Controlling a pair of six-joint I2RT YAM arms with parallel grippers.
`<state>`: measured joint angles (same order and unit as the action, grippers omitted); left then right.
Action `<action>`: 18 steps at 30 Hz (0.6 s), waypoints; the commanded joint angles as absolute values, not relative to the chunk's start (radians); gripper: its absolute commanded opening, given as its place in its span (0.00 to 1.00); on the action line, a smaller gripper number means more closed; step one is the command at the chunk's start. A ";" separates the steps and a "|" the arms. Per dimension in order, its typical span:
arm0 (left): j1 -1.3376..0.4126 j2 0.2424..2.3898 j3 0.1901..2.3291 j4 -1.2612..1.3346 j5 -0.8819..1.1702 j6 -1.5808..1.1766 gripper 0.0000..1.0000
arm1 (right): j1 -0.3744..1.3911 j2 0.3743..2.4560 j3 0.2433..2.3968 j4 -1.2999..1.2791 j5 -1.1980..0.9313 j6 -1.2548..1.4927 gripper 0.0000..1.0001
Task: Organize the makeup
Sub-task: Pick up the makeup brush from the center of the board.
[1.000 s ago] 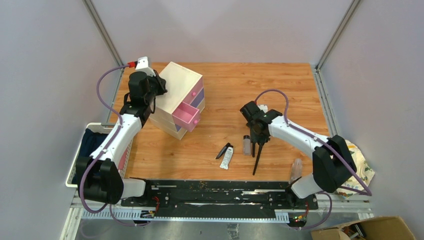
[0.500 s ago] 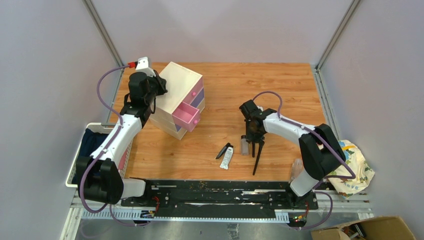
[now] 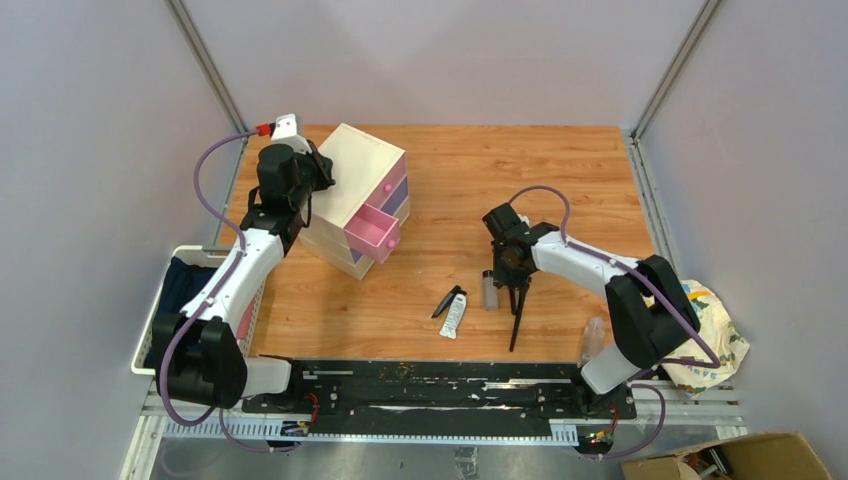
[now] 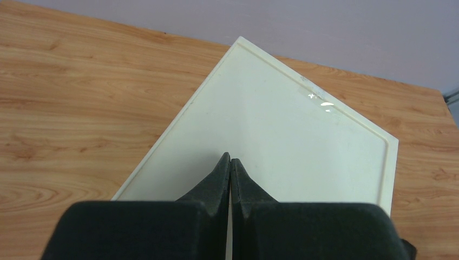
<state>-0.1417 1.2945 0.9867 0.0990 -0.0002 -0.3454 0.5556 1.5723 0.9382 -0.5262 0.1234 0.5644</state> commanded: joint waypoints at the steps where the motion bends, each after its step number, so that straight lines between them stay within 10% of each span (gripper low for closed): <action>1: -0.152 1.309 0.952 0.026 0.015 -0.337 0.00 | 0.544 1.500 0.935 -0.575 0.145 0.564 0.31; 18: -0.152 1.295 0.948 0.026 0.017 -0.337 0.00 | 0.541 1.580 0.932 -0.596 0.197 0.572 0.32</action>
